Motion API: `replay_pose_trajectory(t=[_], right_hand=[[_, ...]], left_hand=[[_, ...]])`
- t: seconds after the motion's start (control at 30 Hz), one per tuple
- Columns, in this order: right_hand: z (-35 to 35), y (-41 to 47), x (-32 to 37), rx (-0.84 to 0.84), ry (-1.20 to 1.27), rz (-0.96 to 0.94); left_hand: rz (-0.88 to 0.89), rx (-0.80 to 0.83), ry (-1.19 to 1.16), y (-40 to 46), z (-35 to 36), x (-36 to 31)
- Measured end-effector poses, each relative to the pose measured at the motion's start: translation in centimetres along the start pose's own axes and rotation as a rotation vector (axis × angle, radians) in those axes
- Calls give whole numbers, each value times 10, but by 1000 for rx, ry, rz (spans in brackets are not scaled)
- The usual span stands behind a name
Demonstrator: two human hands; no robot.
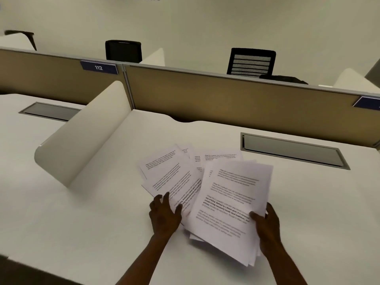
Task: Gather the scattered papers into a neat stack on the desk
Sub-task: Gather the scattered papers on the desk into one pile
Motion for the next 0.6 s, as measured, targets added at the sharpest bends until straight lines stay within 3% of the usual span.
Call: replay_pose_trajectory(t=[0.13,0.27,0.43,0.6], right_hand=[[-43,20,10,-78,130,13],[-61,32,17,-55,205,6],[-27,34,27,191,118,42],[52,40,38,426,-61,16]], left_hand=[[-24,-3,122,15,-4,11],[10,40,213,27,-1,13],[52,115,210,41,-2,15],[-41,44,-39,35,-13,19]])
Point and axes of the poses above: each hand's wrist, its own y-axis towards the middle knuckle, its own z-axis out of the palm, x = y × z, the point moved 5 cm from there along y, towards the middle knuckle, and after that the axes turned 6 degrees about -z, right-handed, at the moved point
